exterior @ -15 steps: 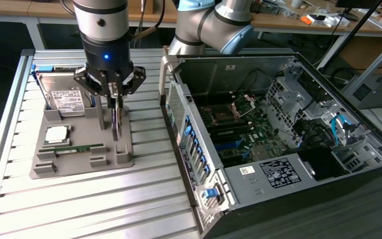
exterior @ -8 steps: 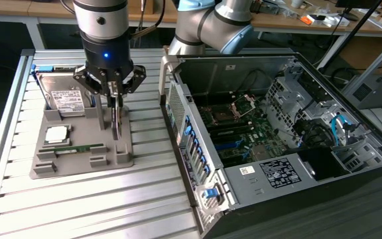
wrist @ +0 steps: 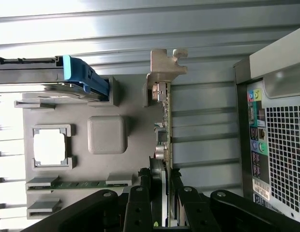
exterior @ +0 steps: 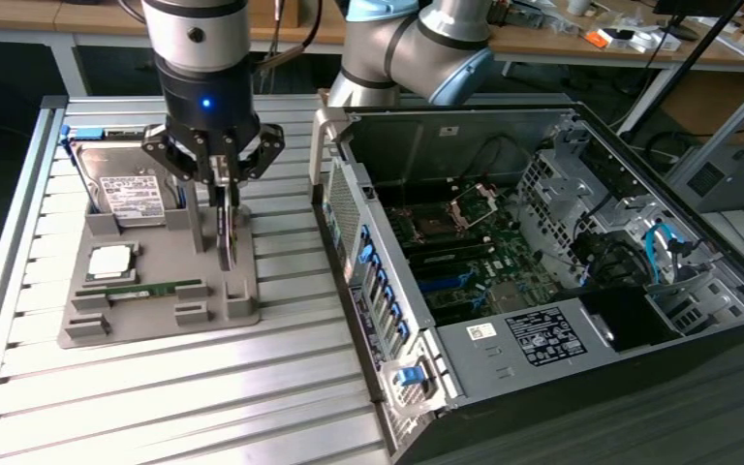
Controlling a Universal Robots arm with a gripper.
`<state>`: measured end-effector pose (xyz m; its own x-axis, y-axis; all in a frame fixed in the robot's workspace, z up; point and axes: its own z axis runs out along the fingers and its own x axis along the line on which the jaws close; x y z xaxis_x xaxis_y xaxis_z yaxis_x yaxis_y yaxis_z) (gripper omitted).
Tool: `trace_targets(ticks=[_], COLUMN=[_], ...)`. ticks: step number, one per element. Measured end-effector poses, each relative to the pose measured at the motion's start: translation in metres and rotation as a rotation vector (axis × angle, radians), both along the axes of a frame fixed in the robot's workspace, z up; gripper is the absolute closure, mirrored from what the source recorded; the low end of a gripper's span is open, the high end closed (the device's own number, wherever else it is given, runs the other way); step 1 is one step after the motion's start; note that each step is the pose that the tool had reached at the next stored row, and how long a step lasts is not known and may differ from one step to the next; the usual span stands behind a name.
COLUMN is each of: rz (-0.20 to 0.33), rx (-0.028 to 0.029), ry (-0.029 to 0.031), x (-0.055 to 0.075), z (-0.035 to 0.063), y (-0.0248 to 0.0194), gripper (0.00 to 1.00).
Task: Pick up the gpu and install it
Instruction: 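Pick up the gpu and move the gpu toward the slot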
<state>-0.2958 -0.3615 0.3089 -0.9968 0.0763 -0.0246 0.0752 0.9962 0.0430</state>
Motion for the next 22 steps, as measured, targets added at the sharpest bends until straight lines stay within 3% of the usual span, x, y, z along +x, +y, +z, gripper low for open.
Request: trace_targets(ticks=[22], rz=[0.0], rx=[0.0], ry=[0.0], x=[0.0], z=[0.0096], y=[0.0], gripper=[0.73])
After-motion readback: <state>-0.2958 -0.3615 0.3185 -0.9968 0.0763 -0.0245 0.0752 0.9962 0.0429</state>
